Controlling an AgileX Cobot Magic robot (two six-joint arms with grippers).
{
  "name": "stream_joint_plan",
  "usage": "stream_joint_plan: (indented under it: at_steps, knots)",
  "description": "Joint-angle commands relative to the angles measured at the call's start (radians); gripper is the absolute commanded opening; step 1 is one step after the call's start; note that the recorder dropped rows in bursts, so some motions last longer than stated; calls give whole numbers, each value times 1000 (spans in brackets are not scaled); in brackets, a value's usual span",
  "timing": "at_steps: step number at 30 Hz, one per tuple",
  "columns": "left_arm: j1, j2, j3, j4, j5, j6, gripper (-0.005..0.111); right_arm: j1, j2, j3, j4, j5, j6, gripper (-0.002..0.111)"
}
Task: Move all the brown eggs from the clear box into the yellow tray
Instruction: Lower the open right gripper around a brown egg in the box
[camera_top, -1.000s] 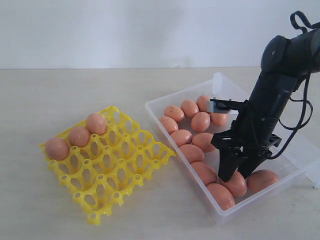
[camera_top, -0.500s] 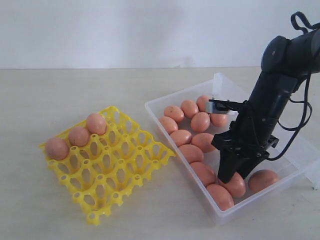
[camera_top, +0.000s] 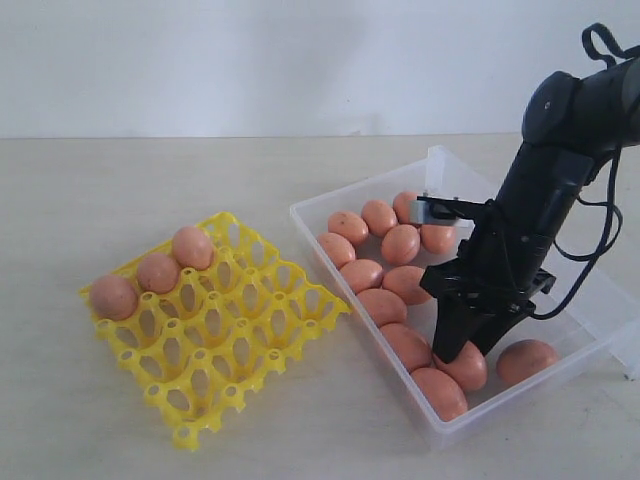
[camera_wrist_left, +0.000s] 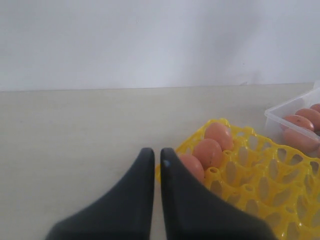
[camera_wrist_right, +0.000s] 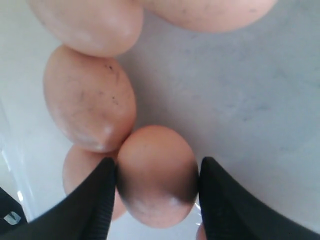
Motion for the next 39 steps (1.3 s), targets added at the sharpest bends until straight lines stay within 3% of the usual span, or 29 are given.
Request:
stream_joint_plan:
  at_steps: [1,11,29,32,37,39]
  knots:
    - [2,-3,3,-1,-7,-2,4,1,-3,-2,3,-30,25,0]
    - [2,-3,3,-1,-7,-2,4,1,-103,-2,-39,-118,79,0]
    - [2,-3,3,-1,-7,-2,4,1,-73,-2,-81,-203,72,0]
    - [2,-3,3,-1,-7,-2,4,1,-41,-2,-102,-203,72,7]
    - [2,-3,3,-1,-7,-2,4,1,-2,-2,-103,-197,72,37]
    - [2,-3,3,-1,-7,-2,4,1,2,-2,-101,-201,74,42]
